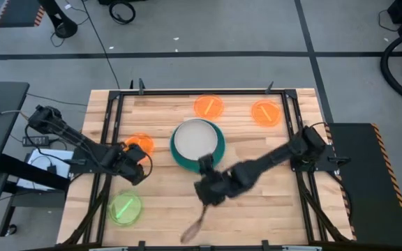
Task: Stack plastic plates
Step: Stack the bottom transparent orange plate on top of the white plate
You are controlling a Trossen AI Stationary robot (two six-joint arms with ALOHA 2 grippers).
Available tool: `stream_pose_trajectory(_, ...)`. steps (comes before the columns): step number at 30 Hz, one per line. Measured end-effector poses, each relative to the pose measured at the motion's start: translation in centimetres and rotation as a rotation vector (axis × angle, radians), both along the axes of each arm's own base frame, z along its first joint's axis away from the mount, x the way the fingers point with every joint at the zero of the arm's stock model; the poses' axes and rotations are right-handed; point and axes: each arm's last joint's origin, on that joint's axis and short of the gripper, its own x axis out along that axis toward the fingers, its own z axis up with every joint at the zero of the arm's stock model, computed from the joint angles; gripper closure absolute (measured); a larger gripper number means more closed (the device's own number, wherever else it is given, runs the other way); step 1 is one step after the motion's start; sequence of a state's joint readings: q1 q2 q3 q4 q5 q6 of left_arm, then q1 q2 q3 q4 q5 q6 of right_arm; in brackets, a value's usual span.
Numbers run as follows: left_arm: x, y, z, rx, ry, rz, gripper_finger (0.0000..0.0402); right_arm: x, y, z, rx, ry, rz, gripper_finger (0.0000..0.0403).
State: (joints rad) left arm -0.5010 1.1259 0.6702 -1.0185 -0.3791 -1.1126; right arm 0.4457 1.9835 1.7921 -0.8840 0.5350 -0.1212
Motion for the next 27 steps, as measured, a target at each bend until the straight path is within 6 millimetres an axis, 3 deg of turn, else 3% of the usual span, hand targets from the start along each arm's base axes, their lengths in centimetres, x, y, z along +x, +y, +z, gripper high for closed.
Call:
stream_pose_trajectory(7,0.7,0.7,-3.3,-0.015,-0.117,0.024,0.0219,-2.8,6.9,0.8,0.038,-0.146,0.095,0.0205)
stream_pose_trajectory(12,1.6,0.8,-3.9,0.074,-0.175,0.04,0.0223,-4.3,9.8,1.3,0.064,-0.23,0.128,0.0206)
stream_pose_trajectory(17,2.0,0.9,-4.8,0.126,-0.137,0.053,0.0231,-5.1,11.0,1.4,0.087,-0.267,0.127,0.0206)
stream_pose_trajectory(27,2.9,1.8,-6.6,0.19,-0.074,0.151,0.0252,-4.8,10.6,1.4,0.112,-0.276,0.089,0.0206)
